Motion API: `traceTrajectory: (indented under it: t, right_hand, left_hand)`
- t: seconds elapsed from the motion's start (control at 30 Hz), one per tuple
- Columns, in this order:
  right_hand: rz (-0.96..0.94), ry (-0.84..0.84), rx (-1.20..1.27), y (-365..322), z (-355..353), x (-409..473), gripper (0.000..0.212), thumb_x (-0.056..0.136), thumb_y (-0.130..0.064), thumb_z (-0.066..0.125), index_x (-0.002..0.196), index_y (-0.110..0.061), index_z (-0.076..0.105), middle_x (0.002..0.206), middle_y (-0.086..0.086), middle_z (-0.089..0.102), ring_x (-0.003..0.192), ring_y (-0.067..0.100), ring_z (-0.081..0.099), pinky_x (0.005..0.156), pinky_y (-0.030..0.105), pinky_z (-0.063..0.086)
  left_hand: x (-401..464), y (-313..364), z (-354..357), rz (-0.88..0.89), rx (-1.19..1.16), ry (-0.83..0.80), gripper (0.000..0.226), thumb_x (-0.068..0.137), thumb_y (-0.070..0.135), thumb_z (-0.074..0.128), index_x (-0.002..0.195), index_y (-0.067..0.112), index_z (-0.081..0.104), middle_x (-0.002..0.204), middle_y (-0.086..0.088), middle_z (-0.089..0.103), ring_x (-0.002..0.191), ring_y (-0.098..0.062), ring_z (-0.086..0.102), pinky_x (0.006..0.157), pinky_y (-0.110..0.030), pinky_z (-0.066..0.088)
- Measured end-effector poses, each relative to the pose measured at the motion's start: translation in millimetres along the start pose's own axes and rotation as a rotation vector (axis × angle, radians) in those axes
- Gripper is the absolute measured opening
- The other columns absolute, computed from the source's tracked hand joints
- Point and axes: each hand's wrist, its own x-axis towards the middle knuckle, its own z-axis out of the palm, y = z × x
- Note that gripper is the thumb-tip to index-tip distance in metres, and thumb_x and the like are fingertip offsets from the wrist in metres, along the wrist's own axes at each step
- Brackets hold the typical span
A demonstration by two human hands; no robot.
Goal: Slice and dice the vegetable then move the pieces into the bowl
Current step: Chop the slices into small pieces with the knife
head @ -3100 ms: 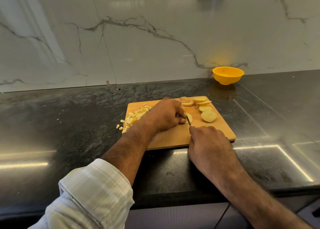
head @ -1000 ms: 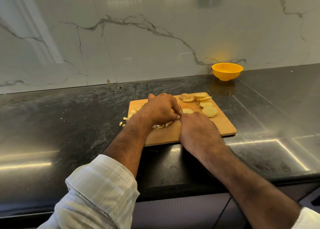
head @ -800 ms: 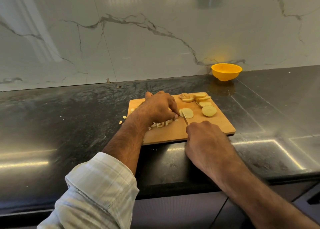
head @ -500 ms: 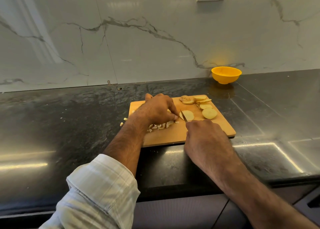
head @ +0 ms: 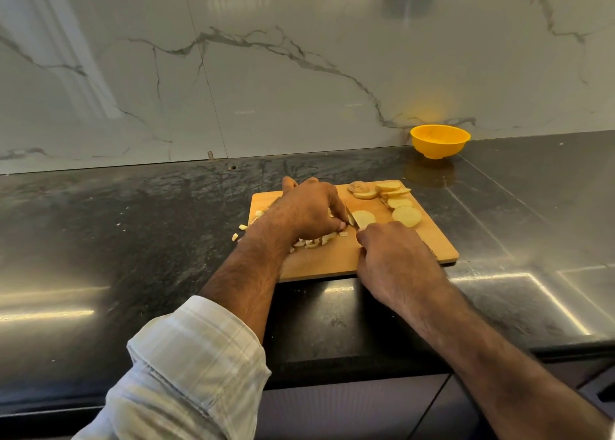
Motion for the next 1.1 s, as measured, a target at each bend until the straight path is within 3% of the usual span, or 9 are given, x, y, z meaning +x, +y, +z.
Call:
traceTrajectory:
  t: [0.17,0.27,0.4,0.57,0.77,0.87,1.0,1.1]
  right_hand:
    - [-0.005,0.115,0.111,27,6,-33,0.021,0.103,-0.036,0.058,0.121,-0.031,0.068,0.101,-0.009,0.064,0.089,0.010,0.060,0.080,0.034,0.060]
    - [0.035,0.213,0.150,43,1,-37,0.023,0.104,-0.037,0.057,0.122,-0.030,0.069,0.096,-0.010,0.066,0.083,0.008,0.062,0.076,0.032,0.061]
    - [0.071,0.213,0.096,48,11,-33,0.021,0.103,-0.038,0.054,0.117,-0.030,0.068,0.103,-0.007,0.068,0.086,0.010,0.062,0.077,0.032,0.060]
    - [0.078,0.181,0.098,49,19,-24,0.021,0.103,-0.038,0.053,0.117,-0.030,0.067,0.104,-0.007,0.067,0.087,0.011,0.062,0.076,0.034,0.060]
    - [0.051,0.150,0.145,50,9,1,0.029,0.104,-0.037,0.058,0.130,-0.030,0.068,0.114,-0.006,0.067,0.097,0.013,0.060,0.079,0.029,0.056]
    - [0.039,0.101,0.142,50,2,18,0.033,0.103,-0.036,0.059,0.136,-0.032,0.065,0.125,-0.003,0.065,0.105,0.015,0.058,0.083,0.029,0.052]
    - [0.046,0.110,0.150,58,-4,23,0.036,0.102,-0.036,0.061,0.138,-0.036,0.065,0.124,-0.003,0.066,0.099,0.014,0.054,0.080,0.029,0.049]
    - [0.094,0.162,0.146,71,1,15,0.038,0.101,-0.041,0.060,0.139,-0.037,0.063,0.127,0.000,0.065,0.098,0.016,0.057,0.074,0.028,0.049]
  left_hand:
    - [4,2,4,0.021,0.000,0.043,0.014,0.096,0.041,0.076,0.110,0.039,0.076,0.132,0.019,0.063,0.136,-0.013,0.044,0.118,-0.056,0.021]
    - [7,6,6,0.041,-0.082,0.031,0.038,0.096,0.027,0.076,0.130,0.041,0.064,0.144,0.010,0.059,0.135,-0.017,0.051,0.118,-0.053,0.036]
    - [13,11,8,0.083,-0.172,-0.080,0.052,0.099,0.009,0.069,0.139,0.042,0.061,0.140,0.009,0.062,0.121,-0.012,0.060,0.104,-0.043,0.054]
    - [19,13,8,0.105,-0.176,-0.081,0.052,0.098,0.004,0.068,0.136,0.039,0.064,0.130,0.011,0.063,0.111,-0.010,0.060,0.086,-0.027,0.051]
    - [18,13,6,0.105,-0.154,-0.054,0.043,0.098,0.022,0.074,0.138,0.034,0.065,0.113,0.010,0.062,0.096,-0.009,0.058,0.081,-0.027,0.048]
    - [16,17,7,0.089,-0.086,-0.041,0.038,0.098,0.035,0.074,0.135,0.029,0.068,0.119,0.008,0.064,0.103,-0.010,0.058,0.091,-0.032,0.053]
    - [14,25,13,0.051,0.022,0.019,0.037,0.097,0.051,0.070,0.127,0.029,0.069,0.118,0.004,0.065,0.106,-0.016,0.058,0.099,-0.044,0.054]
    - [14,25,15,0.060,0.090,0.054,0.048,0.097,0.054,0.069,0.137,0.029,0.061,0.127,0.002,0.065,0.117,-0.019,0.059,0.108,-0.050,0.049]
